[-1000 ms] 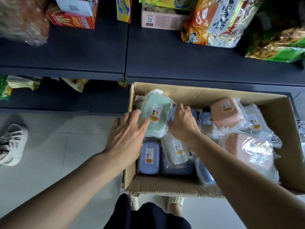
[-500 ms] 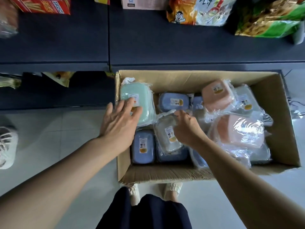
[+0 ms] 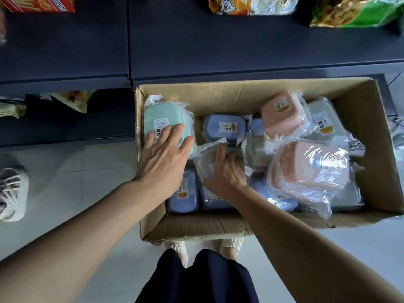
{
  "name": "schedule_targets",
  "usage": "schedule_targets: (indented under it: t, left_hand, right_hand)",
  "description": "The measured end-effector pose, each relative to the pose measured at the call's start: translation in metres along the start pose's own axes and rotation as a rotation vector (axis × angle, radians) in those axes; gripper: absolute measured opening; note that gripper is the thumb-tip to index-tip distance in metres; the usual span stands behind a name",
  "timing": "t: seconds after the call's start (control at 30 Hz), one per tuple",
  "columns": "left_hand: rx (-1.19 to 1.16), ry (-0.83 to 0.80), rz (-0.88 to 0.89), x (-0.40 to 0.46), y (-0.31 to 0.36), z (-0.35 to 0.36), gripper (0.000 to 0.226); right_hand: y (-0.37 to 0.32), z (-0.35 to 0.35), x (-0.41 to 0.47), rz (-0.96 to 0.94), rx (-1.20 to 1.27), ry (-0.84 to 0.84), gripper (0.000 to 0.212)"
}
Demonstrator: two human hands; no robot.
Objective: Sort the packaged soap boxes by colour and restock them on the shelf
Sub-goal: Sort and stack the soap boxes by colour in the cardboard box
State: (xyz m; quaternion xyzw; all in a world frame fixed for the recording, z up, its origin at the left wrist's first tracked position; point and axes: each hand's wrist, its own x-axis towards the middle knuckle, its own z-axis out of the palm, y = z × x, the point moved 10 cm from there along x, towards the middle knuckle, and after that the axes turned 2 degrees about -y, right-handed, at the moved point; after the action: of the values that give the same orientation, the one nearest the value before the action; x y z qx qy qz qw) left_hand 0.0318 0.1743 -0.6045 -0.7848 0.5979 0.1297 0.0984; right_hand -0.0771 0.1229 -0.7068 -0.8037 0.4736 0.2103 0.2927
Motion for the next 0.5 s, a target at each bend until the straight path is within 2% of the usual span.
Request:
schedule_targets:
  t: [0.07,0.1,0.23,0.3,0.4,0.5]
  left_hand:
    - [0.011,-0.014,0.003,0.001,0.000,0.000,0.068]
    - [0.013,-0.022,0.004,0.001,-0.001,0.000,0.067]
    - [0.019,-0.026,0.015,0.001,0.000,-0.004,0.067]
    - [0.029,-0.030,0.027,0.001,0.001,-0.004,0.067]
    - [0.049,-0.044,0.055,0.001,0.001,-0.002,0.069]
    - [0.054,-0.050,0.072,-0.001,-0.001,0.000,0.065]
  right_hand:
    - [0.002,-0.006,-0.004,-0.011,0.011,0.056,0.077]
    - [0.002,-0.006,-0.006,-0.023,0.004,0.054,0.077]
    - [-0.003,0.012,-0.009,-0.002,-0.013,-0.068,0.114]
    - [-0.004,0.025,-0.006,0.065,0.012,-0.102,0.123]
    - [-0.001,0.037,-0.004,0.153,0.025,-0.093,0.126]
    - [-0.002,0.030,-0.013,0.191,0.056,-0.062,0.119]
